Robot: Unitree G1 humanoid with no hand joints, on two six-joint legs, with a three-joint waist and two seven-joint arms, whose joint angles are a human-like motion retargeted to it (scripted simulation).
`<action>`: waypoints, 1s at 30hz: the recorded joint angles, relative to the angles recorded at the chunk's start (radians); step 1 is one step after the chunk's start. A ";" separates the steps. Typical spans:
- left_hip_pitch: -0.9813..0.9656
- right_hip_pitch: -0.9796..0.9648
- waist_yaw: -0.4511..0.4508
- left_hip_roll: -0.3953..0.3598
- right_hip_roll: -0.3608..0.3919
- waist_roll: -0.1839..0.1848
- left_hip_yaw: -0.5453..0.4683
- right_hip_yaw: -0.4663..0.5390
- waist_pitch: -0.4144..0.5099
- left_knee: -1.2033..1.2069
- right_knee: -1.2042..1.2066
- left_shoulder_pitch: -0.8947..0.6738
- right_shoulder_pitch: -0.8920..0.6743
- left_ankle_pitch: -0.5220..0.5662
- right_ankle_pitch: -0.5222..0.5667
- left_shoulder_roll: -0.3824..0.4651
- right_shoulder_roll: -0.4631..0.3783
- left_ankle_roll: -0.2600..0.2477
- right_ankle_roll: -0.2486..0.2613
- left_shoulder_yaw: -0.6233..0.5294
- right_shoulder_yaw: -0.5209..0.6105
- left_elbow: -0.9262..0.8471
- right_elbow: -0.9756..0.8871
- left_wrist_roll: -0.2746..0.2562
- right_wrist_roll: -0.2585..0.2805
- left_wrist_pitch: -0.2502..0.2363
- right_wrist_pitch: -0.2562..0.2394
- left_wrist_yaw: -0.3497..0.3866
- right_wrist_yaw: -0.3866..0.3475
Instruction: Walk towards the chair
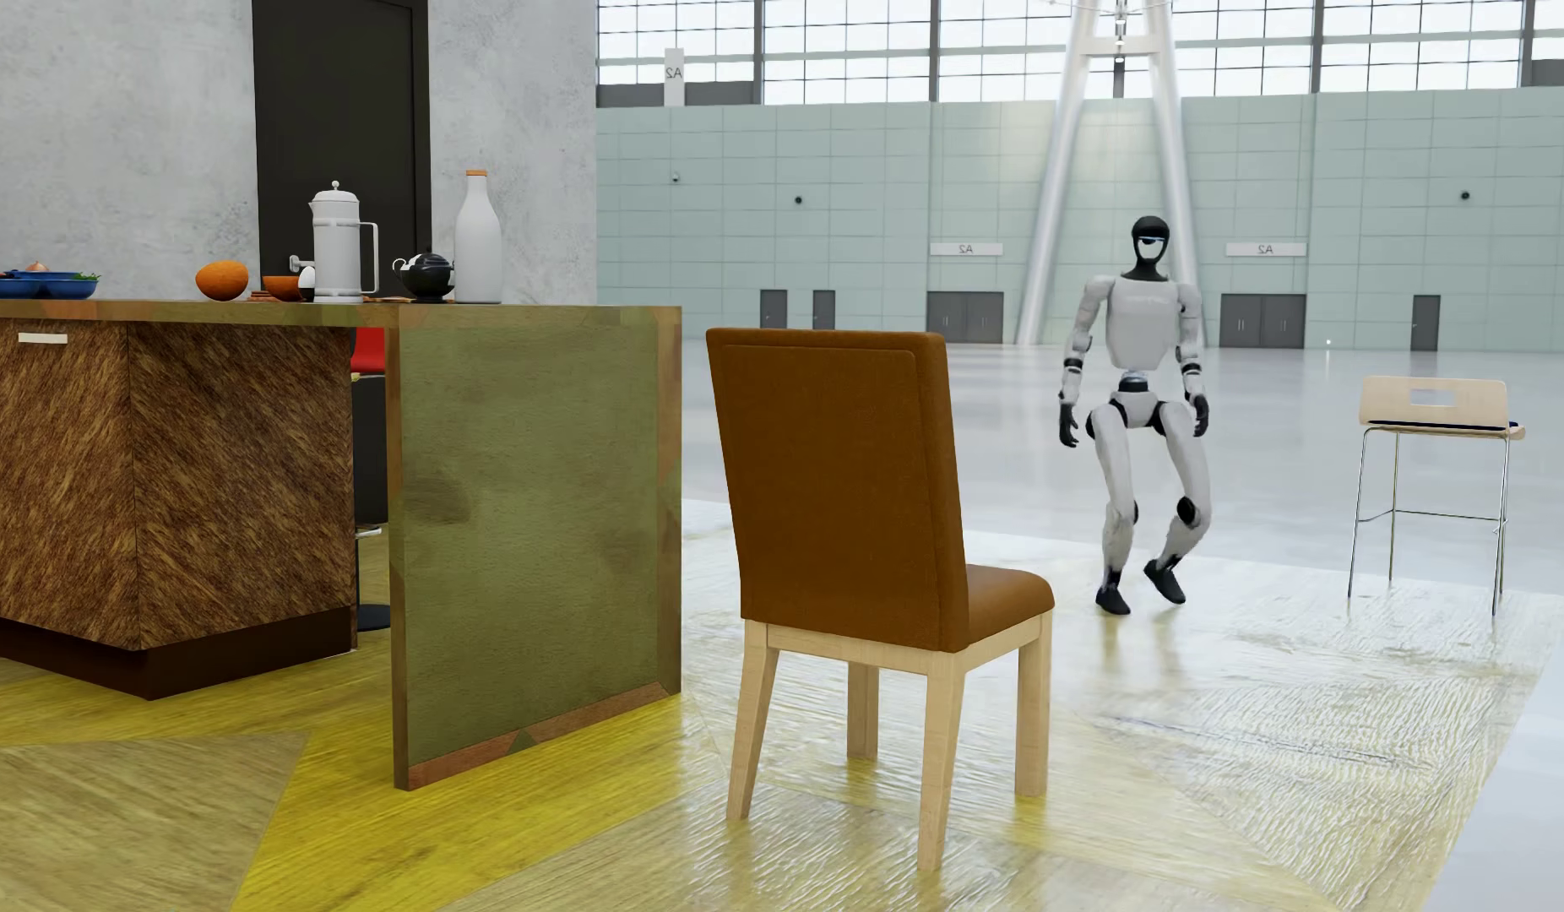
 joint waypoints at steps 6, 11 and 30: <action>-0.166 0.183 0.118 0.004 0.078 0.166 -0.070 0.091 0.012 -0.337 0.157 0.227 -0.145 0.077 -0.097 0.138 0.087 -0.047 -0.014 0.079 -0.030 0.118 -0.123 0.154 0.006 0.054 0.029 -0.175 -0.046; 0.096 0.046 -0.031 0.033 -0.027 -0.002 0.041 0.019 -0.015 -0.360 0.011 0.020 0.050 -0.116 -0.054 0.055 0.007 -0.020 0.006 0.001 -0.110 -0.060 -0.090 0.002 0.064 0.023 0.007 0.035 0.072; -0.132 0.265 0.167 -0.038 0.088 0.172 -0.087 0.105 0.010 -0.283 0.067 0.278 -0.161 -0.035 -0.139 0.118 0.083 -0.016 0.004 0.108 -0.029 0.098 -0.113 0.163 0.098 0.048 -0.016 -0.175 -0.083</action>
